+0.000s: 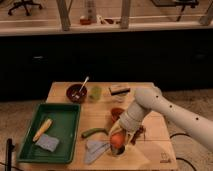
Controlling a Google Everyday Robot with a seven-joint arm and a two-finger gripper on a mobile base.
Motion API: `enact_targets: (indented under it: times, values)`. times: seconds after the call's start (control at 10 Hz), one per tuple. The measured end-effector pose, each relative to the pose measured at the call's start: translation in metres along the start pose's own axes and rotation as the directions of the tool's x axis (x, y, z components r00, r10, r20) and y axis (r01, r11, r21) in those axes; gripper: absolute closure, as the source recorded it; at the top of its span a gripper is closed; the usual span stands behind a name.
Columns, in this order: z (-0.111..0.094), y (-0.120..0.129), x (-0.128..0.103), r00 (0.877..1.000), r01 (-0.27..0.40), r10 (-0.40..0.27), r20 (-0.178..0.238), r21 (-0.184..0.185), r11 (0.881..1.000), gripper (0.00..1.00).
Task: Place apple in metal cup
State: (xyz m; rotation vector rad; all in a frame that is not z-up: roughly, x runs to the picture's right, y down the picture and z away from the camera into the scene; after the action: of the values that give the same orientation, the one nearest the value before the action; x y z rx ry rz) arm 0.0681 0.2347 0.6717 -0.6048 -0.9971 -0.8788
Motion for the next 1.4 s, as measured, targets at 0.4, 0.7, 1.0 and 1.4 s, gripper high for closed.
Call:
enact_targets:
  times: [0.4,0.7,1.0,1.4]
  values:
    - [-0.0026,0.0015,0.0021,1.000,0.001,-0.001,-0.001,0.000,1.000,0.20]
    - [-0.0044,0.0037,0.0042,1.000,0.001,-0.001,0.004,-0.002,1.000,0.20]
    - [-0.0051,0.0053,0.0054,1.000,0.002,-0.002,0.008,-0.001,1.000,0.20]
    - [-0.0053,0.0054,0.0057,1.000,0.001,-0.001,0.009,-0.007,1.000,0.20]
